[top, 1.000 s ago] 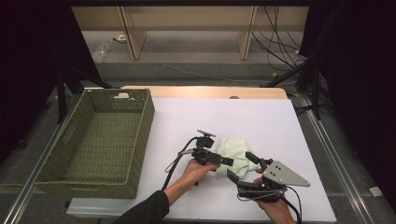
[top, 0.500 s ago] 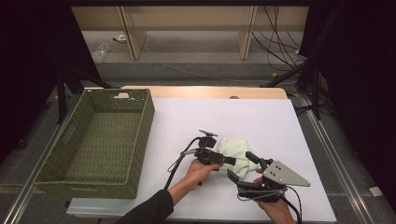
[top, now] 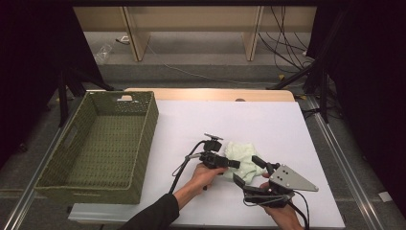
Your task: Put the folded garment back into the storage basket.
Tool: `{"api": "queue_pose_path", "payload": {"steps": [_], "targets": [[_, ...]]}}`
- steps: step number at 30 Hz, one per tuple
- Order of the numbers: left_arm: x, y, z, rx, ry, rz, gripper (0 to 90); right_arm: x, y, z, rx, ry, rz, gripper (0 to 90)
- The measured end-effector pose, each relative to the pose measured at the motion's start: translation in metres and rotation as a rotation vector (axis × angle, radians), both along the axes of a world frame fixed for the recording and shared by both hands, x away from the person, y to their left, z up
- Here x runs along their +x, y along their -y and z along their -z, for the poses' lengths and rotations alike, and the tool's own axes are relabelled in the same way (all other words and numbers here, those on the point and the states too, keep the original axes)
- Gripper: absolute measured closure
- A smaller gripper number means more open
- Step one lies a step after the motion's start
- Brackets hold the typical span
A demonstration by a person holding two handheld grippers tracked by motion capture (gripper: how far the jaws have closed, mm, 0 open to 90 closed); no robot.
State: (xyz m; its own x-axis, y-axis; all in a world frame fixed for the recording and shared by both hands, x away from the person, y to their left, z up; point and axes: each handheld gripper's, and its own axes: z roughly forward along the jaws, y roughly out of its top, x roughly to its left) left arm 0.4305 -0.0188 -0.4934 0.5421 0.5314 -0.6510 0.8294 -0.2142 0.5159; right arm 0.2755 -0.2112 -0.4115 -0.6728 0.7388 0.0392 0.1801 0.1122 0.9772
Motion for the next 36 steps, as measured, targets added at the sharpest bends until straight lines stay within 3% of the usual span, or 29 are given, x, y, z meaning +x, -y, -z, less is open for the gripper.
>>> {"api": "queue_pose_path", "payload": {"steps": [5, 9, 17, 28, 34, 36], "targets": [[-0.001, 0.0, -0.001, 0.0, 0.024, 0.001, 75.1, 0.0, 0.0, 0.0, -0.001, 0.001, -0.001, 19.1], [-0.002, 0.001, -0.002, 0.004, 0.049, 0.013, 78.9, 0.0, 0.0, 0.0, -0.002, 0.001, -0.001, 19.1], [-0.003, -0.001, -0.007, -0.019, 0.089, 0.033, 80.4, 0.0, 0.0, 0.0, -0.001, 0.0, -0.001, 19.1], [-0.004, -0.007, -0.018, -0.06, 0.11, 0.052, 80.8, 0.0, 0.0, 0.0, -0.002, 0.0, -0.002, 19.1], [-0.007, -0.017, -0.032, -0.028, 0.178, 0.069, 80.8, 0.0, 0.0, 0.0, -0.001, 0.001, -0.001, 19.1], [-0.008, -0.024, -0.04, -0.037, 0.19, 0.067, 80.8, 0.0, 0.0, 0.0, -0.001, 0.001, -0.003, 19.1]]}}
